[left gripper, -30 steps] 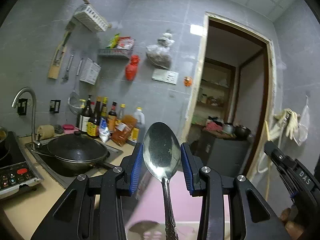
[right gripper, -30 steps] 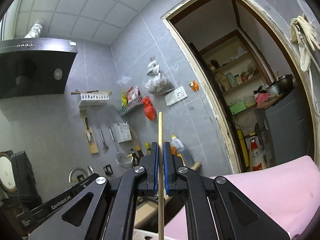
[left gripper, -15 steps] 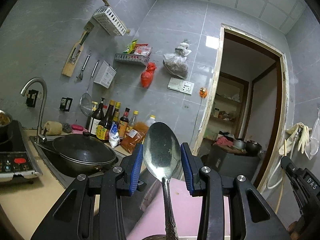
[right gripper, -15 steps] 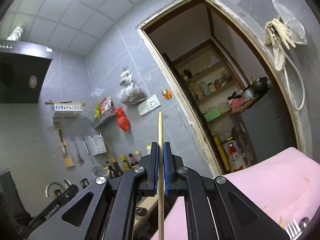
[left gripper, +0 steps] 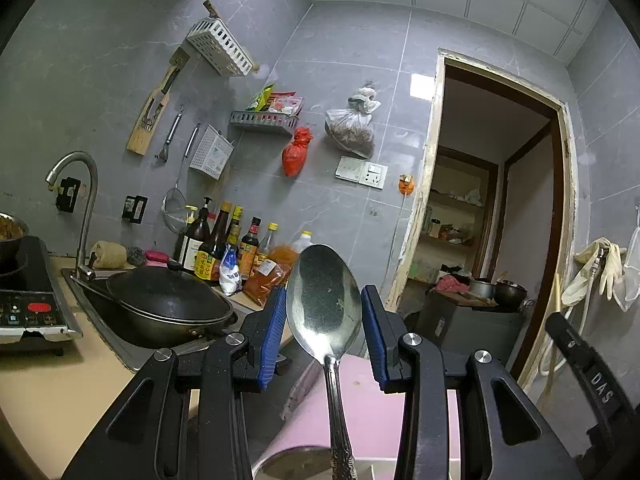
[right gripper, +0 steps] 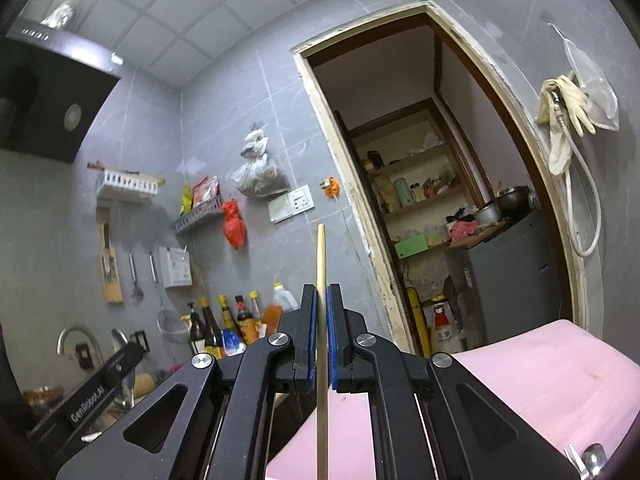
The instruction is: Organize utensils
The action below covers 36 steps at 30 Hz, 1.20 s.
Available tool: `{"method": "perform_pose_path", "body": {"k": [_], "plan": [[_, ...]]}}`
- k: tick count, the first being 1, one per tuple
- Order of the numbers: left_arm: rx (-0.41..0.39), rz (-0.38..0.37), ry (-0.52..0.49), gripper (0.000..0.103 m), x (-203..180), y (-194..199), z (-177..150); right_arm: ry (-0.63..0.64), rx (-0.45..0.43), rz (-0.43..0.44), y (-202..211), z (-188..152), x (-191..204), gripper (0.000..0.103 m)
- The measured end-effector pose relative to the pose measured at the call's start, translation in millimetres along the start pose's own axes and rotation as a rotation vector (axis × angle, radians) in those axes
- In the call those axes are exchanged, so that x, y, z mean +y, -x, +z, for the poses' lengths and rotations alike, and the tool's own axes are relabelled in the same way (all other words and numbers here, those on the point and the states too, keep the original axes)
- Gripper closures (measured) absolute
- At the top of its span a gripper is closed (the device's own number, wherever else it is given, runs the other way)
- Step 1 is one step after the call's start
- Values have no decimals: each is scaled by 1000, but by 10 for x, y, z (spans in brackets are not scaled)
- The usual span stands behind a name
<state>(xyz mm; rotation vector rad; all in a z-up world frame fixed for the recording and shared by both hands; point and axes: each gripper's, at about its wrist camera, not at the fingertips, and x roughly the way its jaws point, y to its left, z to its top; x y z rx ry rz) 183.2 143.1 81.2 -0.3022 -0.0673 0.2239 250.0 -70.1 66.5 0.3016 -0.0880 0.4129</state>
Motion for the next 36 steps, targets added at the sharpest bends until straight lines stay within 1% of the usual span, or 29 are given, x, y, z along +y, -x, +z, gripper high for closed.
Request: {"method": "perform_pose_path", "body": {"k": [3,8,12,18,20,24,28,32,36], "plan": [[-3,-16,15,70,64,1,-9,19,19,8,-14,-41,15,100],[18,-57,50,70,196,0,4,39,57,12,-22,-89,1,100],[37,-96,23,70,226,48,13,83,91,35,3,-120,28,100],[72,-125,-36,70,200,119,-6,147,159,79,67,-185,54,99],[77,-142,-40,70,200,155,-7,166,178,93,89,-201,60,99],[126,-168,-40,70,195,172,7,188,221,114,119,-221,59,98],[164,-182,-56,69,163,178,4,190,237,127,162,-213,43,93],[184,-188,-66,69,150,203,-24,175,245,134,206,-200,14,83],[199,-187,-61,63,150,226,-41,165,240,139,253,-154,1,81]]}}
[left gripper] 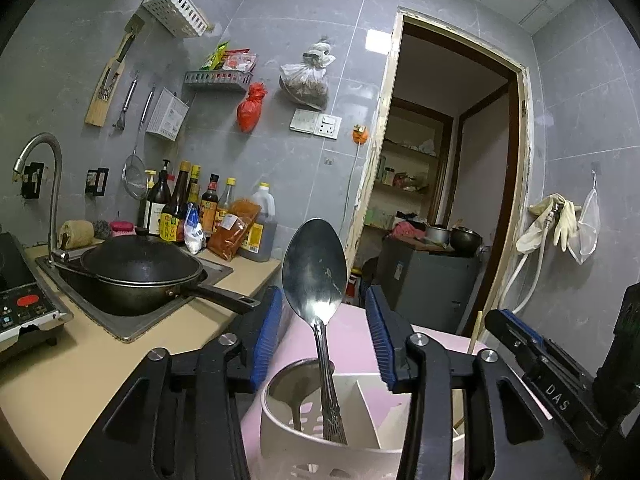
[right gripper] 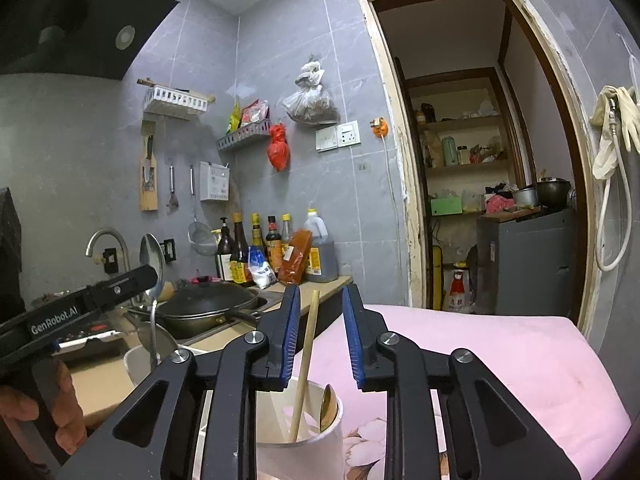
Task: Organize utensils
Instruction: 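Drop the silver spoon into the white holder while right tool drops the chopstick in, then move left tool to a chopstick while right tool moves to the silver knife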
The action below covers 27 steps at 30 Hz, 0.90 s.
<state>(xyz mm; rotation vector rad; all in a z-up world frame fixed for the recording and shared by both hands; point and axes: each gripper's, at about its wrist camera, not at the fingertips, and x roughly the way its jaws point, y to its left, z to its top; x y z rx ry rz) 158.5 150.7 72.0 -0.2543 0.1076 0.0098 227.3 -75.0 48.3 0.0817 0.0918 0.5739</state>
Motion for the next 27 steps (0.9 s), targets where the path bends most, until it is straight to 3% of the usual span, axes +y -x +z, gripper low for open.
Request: {"method": "perform_pose_path", "body": {"k": [3,8,13,16,17,20,21,23,27], "plan": [[0,3,0,60,-19,29,8,0,-4,-2,40,25,-9,75],[6,8,-21,50,-124,97,42,-22,-18,-23,199,106,-107,57],[45,15,-63,45,-324,135,23,-22,-25,-72,425,192,-267,47],[67,11,-97,41,-478,154,-33,-15,-23,-99,568,225,-375,31],[72,7,-106,39,-533,162,-57,-10,-23,-114,638,233,-423,27],[83,-8,-121,18,-675,180,-130,7,-15,-144,793,262,-545,18],[76,-16,-123,16,-736,206,-164,14,-11,-157,857,266,-594,15],[77,-43,-130,15,-839,235,-213,22,-8,-179,970,267,-683,3],[106,-93,-149,15,-1045,256,-317,43,0,-231,1194,252,-855,0]]}}
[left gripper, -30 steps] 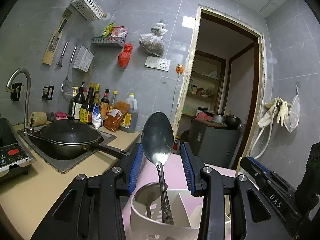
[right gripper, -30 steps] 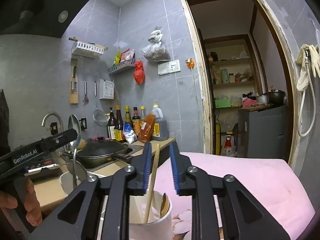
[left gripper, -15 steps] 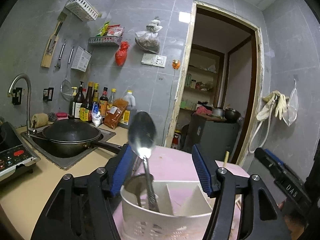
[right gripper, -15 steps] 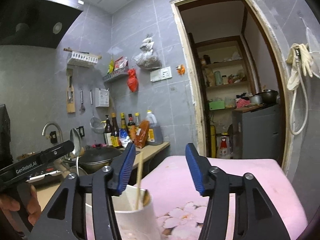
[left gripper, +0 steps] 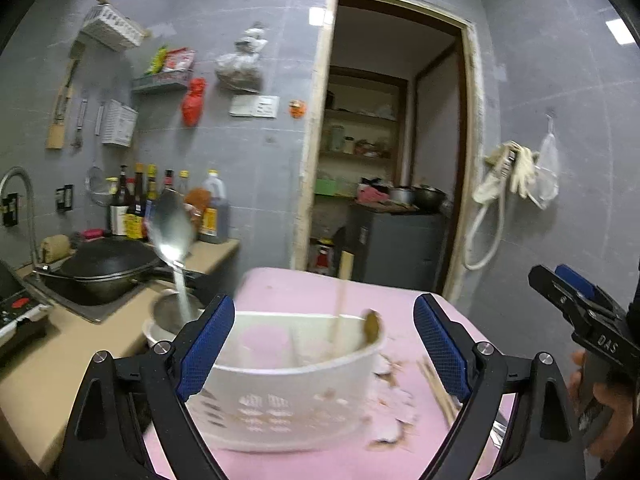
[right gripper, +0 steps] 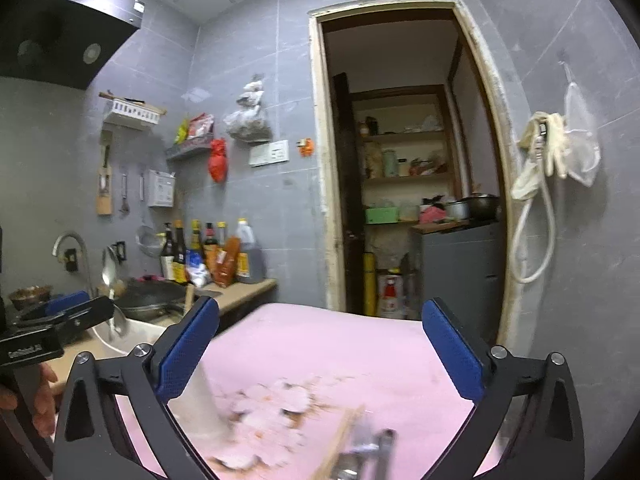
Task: Organize utensils
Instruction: 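Move left tool to a chopstick while right tool moves to the silver knife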
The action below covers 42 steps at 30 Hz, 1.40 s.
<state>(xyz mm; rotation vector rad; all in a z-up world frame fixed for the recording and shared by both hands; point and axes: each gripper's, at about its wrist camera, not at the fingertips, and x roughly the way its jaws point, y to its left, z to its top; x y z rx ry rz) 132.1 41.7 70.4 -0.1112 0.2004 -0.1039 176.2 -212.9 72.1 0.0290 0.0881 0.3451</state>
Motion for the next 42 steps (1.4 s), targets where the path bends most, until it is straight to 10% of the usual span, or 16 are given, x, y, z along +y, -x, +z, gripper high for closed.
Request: {"method": "perform_pose_path", "body": {"k": [23,32,42], "plan": [[459,-184,-125,17,-911,-749,-622,32,426,-105,45,-736,-785,7],[698,-223,-122,62,-997,-1143,-897,66,596,-24,-154,-995,-713,41],[809,-264,-73,75,-990,-1326,-1015,85,670,15,-314,-1088,-657,43]]}}
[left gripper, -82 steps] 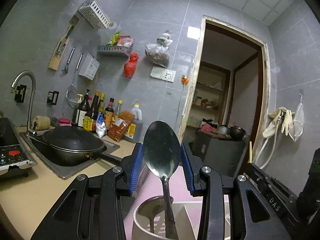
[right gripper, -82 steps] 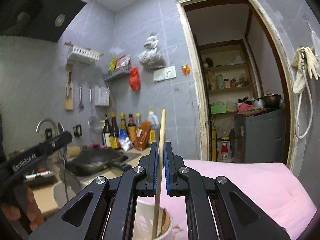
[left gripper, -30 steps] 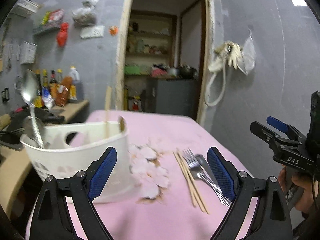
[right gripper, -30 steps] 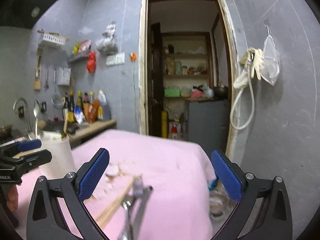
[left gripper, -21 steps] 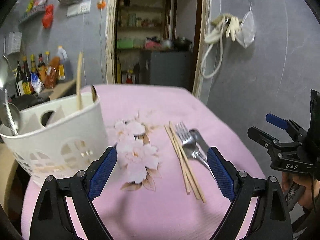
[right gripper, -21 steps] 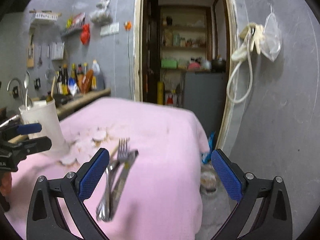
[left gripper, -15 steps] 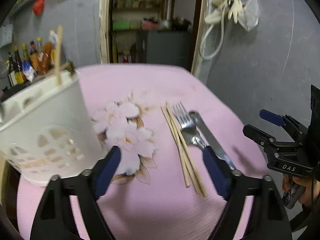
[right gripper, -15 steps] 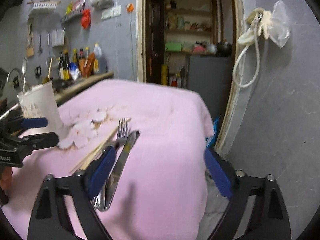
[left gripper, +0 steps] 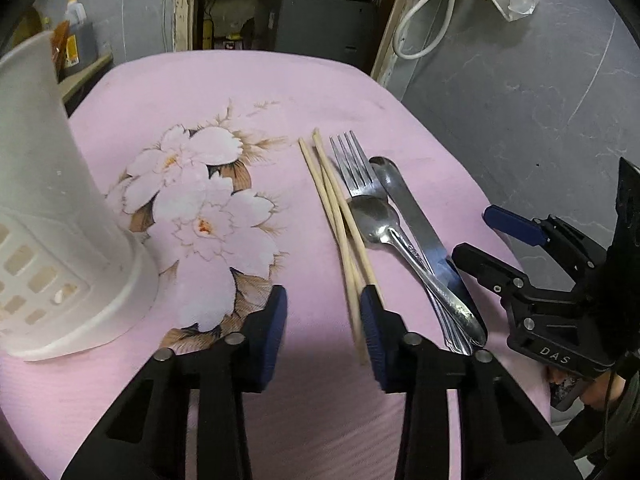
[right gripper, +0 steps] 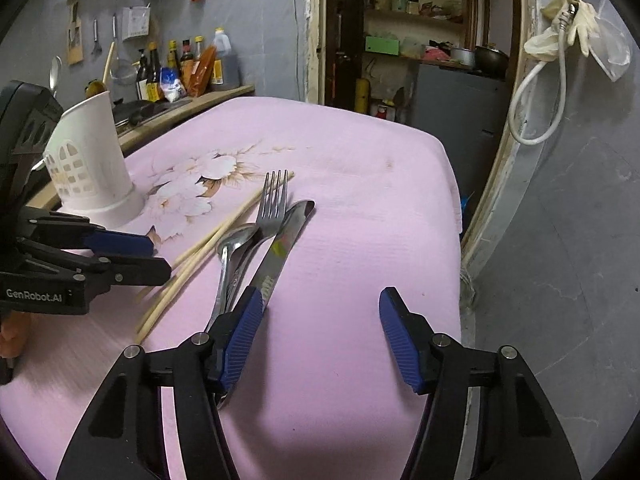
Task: Organize utensils
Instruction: 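Move left tool to a chopstick while right tool moves to the silver knife, then close left tool on a chopstick while right tool closes on the knife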
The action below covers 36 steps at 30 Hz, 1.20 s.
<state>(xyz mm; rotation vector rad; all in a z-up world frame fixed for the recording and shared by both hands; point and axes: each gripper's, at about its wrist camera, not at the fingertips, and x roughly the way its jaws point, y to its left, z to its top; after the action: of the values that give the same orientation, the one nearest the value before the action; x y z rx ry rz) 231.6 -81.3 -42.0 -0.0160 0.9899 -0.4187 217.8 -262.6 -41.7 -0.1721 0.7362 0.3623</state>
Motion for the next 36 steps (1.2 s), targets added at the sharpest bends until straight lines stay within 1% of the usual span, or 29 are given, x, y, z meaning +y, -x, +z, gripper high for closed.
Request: {"method": "perform_pose_path", "body": {"k": [1,3,8,13,18,21,22,23,26,29,34,36], "plan": [[2,-1,3,77,5,-11,9,2,4,1,-10,10,2,43],[6,5,6,87,11,-4,23,8,12,4,-34,32,11,43],[7,14,31,98,69,7,9,45,39,3,-107,77,84,43],[2,44,66,100,124,54,-28,85,67,-5,-200,154,165,43],[8,44,98,100,144,123,-90,129,112,-26,-348,237,250,44],[8,38,125,100,176,200,-163,144,113,-17,-348,249,256,55],[5,35,137,100,196,232,-190,152,109,-19,-335,242,260,61],[3,32,145,100,218,283,-236,166,102,-17,-311,233,266,71],[0,26,170,100,268,364,-304,171,92,-11,-260,202,271,82],[5,24,156,100,260,441,-379,164,88,-7,-202,168,246,86],[11,60,65,99,177,505,-431,125,92,11,-203,190,205,86],[20,68,43,96,131,465,-409,116,97,19,-232,223,195,85]]}}
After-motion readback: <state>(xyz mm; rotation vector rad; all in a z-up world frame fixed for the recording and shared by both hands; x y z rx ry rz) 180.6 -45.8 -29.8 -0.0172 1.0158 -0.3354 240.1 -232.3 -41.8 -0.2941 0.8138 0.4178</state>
